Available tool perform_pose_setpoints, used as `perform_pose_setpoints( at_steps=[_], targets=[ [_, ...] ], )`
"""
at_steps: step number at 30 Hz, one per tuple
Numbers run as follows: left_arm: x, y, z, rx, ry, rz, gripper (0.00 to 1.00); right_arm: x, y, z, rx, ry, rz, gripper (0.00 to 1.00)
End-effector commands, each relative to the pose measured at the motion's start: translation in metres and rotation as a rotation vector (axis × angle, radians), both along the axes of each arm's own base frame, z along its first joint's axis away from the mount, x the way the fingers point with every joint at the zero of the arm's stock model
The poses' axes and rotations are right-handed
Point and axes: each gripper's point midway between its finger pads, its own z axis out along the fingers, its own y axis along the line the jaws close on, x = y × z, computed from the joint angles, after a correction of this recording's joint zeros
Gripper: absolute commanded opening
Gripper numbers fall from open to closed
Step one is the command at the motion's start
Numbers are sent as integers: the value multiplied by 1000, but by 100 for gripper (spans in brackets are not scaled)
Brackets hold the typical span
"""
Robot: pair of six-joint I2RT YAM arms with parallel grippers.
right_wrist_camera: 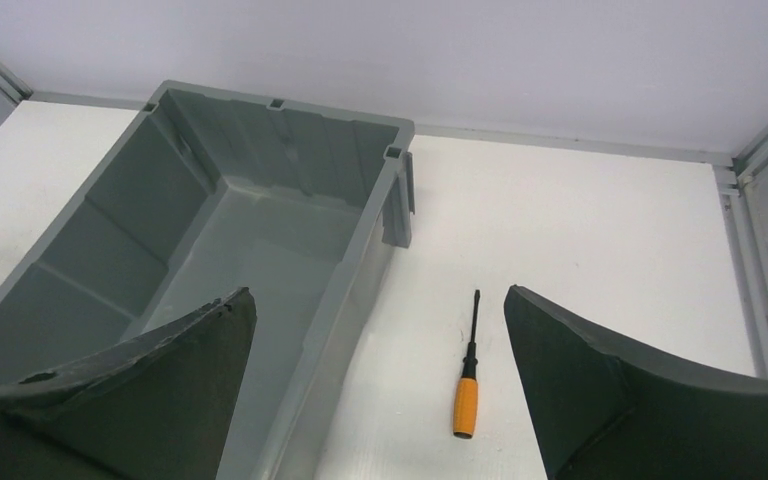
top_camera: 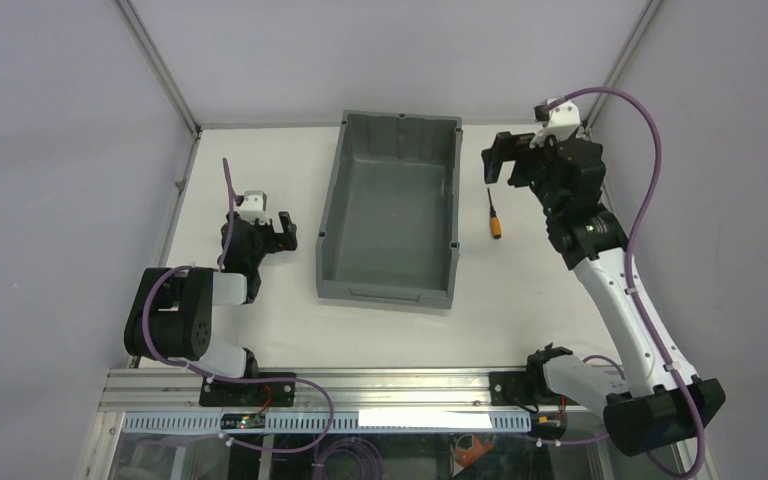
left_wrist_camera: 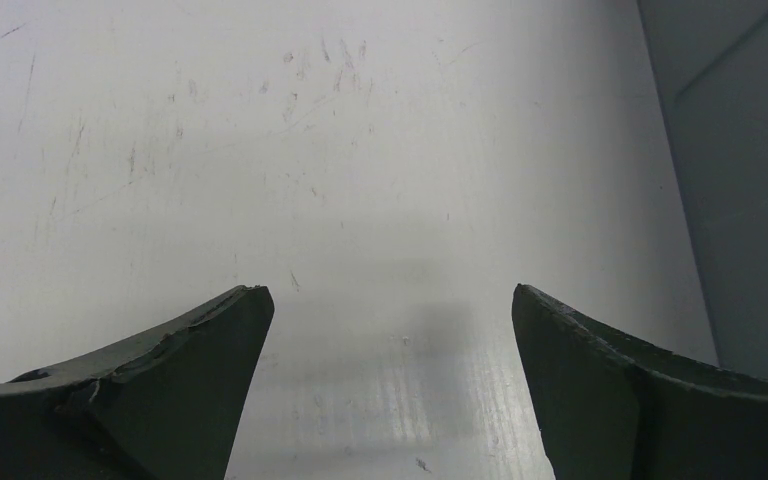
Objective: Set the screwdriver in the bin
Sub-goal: Pick up the screwdriver from the center of the board.
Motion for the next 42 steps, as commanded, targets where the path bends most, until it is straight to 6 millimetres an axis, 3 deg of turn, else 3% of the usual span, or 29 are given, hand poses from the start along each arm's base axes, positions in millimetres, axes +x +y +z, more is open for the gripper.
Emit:
perform_pose_setpoints(
  at_steps=[1,11,19,26,42],
  targets=[
    [13,-1,23,2,-91,-20,99,-1,-11,40,-28,22,-54,99],
    [13,-1,22,2,-89,-19,99,15,-22,49,-82,206,-148,99],
    [13,-1,23,2,-90,-20,99,35,-31,26,-117,396,-217,99],
    [13,-1,23,3,-90,-19,99,47,-36,-25,-112,576,-217,99],
    [13,-1,23,2,-90,-20,99,63,-44,-165,-73,864,-201,92]
  ],
)
